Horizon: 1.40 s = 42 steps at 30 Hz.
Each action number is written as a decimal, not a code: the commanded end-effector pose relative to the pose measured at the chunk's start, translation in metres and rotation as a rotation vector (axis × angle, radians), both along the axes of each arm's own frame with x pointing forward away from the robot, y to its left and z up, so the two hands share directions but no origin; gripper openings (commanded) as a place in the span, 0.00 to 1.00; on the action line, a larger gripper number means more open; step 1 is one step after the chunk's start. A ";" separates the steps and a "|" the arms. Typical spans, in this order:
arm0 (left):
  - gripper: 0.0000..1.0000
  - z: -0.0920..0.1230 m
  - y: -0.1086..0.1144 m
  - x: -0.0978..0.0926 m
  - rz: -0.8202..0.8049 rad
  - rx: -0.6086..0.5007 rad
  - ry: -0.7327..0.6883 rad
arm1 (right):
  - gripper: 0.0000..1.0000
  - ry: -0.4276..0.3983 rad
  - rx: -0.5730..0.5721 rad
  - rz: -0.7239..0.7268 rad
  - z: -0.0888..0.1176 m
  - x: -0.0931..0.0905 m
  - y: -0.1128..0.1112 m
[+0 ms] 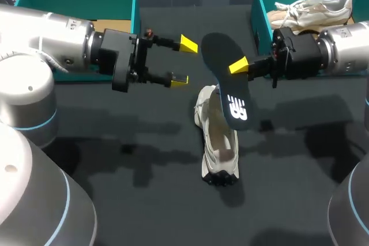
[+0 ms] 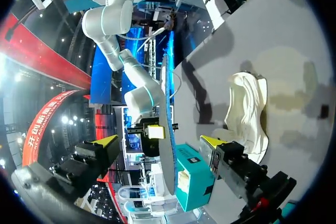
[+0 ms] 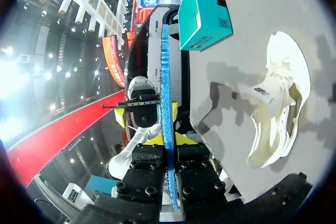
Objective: Take the shoe out of the shoebox, open the shoe tongue, remove and reinsert the insole, then place the shoe into the shoebox
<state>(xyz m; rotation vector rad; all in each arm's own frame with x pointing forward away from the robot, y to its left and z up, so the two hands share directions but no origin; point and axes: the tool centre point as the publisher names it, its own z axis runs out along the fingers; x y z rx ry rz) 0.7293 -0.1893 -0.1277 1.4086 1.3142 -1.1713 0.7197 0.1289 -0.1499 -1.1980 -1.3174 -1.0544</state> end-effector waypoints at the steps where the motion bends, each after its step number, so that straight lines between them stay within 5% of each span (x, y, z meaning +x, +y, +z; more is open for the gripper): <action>1: 1.00 0.000 0.002 -0.002 0.003 0.000 -0.002 | 0.00 0.001 -0.002 0.001 -0.001 0.001 0.001; 8: 1.00 0.019 0.013 0.026 -0.024 0.166 0.016 | 0.00 0.026 -0.004 -0.016 -0.007 0.001 0.003; 16: 1.00 0.039 0.020 0.060 0.058 0.540 -0.035 | 0.00 0.058 -0.007 -0.039 -0.015 -0.004 0.005; 28: 1.00 0.042 0.018 0.063 0.054 0.545 -0.028 | 0.00 0.080 -0.010 -0.033 -0.019 0.000 0.006; 34: 1.00 0.066 0.010 0.080 0.036 0.656 -0.005 | 0.00 0.091 -0.010 -0.032 -0.021 0.002 0.005; 42: 1.00 0.087 -0.003 0.094 0.030 0.934 0.016 | 0.00 0.096 -0.001 -0.033 -0.024 0.002 0.004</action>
